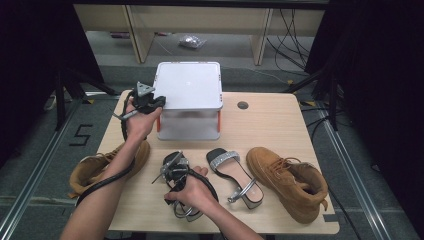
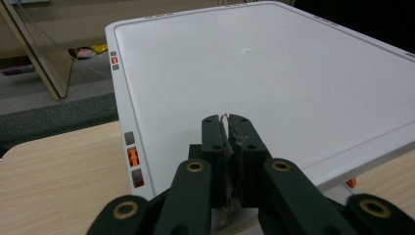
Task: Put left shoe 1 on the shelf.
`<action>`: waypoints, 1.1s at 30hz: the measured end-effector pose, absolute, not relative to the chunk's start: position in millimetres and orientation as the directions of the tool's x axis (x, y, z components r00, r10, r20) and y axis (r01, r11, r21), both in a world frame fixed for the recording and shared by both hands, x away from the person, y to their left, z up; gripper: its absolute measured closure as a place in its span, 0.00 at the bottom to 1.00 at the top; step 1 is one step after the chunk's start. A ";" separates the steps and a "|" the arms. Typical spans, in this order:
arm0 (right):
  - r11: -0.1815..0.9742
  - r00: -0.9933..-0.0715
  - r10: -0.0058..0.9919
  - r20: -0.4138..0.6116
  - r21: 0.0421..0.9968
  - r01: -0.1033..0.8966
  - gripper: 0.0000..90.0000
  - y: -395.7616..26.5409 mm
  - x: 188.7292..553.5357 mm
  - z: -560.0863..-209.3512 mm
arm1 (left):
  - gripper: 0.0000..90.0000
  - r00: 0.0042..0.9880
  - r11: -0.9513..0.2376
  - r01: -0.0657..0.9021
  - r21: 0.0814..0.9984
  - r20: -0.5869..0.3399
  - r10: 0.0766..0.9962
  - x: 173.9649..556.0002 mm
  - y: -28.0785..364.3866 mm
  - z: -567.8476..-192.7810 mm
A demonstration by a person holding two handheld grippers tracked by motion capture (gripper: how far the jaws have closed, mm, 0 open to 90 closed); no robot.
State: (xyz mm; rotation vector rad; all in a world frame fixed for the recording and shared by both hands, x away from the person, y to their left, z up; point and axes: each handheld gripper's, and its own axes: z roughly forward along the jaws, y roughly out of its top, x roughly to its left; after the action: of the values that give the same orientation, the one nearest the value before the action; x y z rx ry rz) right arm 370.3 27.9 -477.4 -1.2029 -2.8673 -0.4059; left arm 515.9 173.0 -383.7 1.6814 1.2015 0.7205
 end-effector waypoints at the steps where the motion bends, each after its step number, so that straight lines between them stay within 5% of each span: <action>1: 0.668 -0.700 0.707 0.104 0.228 0.709 0.24 29.3 370.3 -477.6 | 0.95 0.352 -0.104 0.398 0.912 -0.047 0.935 516.1 173.1 -383.5; 6: 0.672 -0.699 0.712 0.070 0.220 0.707 0.38 29.9 374.4 -480.5 | 0.95 0.355 -0.109 0.404 0.908 -0.045 0.934 516.7 172.7 -383.1; 17: 0.633 -0.653 0.754 0.070 0.189 0.751 0.48 24.6 377.8 -476.0 | 0.96 0.359 -0.138 0.392 0.909 -0.013 0.933 516.1 170.7 -384.1; 33: 0.591 -0.634 0.771 0.067 0.298 0.750 0.48 9.2 387.6 -466.7 | 0.97 0.353 -0.128 0.405 0.905 -0.026 0.935 516.4 170.0 -383.1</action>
State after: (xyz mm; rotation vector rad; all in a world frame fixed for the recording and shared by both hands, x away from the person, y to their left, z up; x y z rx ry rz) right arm 387.6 9.2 -466.7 -1.3707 -2.8630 -0.4842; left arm 516.4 170.0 -383.1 1.7082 1.2021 0.7335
